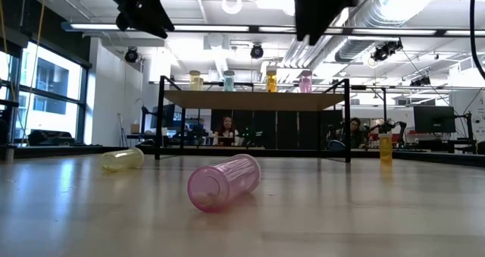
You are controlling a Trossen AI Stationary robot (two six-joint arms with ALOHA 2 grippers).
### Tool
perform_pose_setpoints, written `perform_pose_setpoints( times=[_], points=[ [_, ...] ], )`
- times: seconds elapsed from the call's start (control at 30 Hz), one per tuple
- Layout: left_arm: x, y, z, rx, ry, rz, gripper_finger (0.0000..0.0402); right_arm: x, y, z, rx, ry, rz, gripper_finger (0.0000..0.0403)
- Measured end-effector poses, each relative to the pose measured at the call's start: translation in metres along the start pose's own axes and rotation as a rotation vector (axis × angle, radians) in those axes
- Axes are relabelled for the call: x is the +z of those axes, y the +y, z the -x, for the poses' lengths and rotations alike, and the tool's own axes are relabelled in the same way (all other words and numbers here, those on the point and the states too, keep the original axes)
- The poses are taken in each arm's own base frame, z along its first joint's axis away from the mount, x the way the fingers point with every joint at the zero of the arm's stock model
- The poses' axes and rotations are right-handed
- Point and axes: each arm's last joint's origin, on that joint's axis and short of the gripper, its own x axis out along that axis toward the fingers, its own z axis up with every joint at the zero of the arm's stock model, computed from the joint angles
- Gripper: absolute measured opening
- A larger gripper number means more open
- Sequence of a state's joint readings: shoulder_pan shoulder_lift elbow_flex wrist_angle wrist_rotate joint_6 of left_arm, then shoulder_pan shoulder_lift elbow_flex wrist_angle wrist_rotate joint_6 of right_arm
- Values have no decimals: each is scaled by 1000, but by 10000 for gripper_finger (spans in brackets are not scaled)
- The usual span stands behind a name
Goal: Pick and place medicine bottles onto shelf by color
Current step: Put the blue pill bottle on the shelf aligned with the other blue pill bottles
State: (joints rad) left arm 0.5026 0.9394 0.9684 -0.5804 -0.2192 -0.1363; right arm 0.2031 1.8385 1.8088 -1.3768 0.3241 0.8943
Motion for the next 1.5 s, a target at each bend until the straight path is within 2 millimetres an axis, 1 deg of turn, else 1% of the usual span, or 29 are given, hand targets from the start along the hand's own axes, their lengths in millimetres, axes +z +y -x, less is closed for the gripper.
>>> perform_pose_setpoints(
  times=[0.07,0.23,0.33,0.47,0.77,1.1,1.23,1.5],
  points=[
    [0,0,0,0,0,-9,197,-10,3,3,-27,7,-22,156],
    [0,0,0,0,0,-17,197,-38,14,-1,-75,52,-78,156],
    [0,0,0,0,0,-17,197,-60,21,-7,-101,94,-120,156],
    [0,0,0,0,0,-17,197,-86,31,-6,-107,112,-169,156],
    [0,0,0,-1,0,-17,197,-135,50,11,-68,88,-300,156],
    [0,0,0,-2,0,-9,197,-179,67,28,40,92,-424,156],
    [0,0,0,-4,0,-8,197,-195,68,34,56,92,-456,156],
    [0,-3,0,-90,14,43,197,-225,69,45,77,102,-522,156]
  ],
)
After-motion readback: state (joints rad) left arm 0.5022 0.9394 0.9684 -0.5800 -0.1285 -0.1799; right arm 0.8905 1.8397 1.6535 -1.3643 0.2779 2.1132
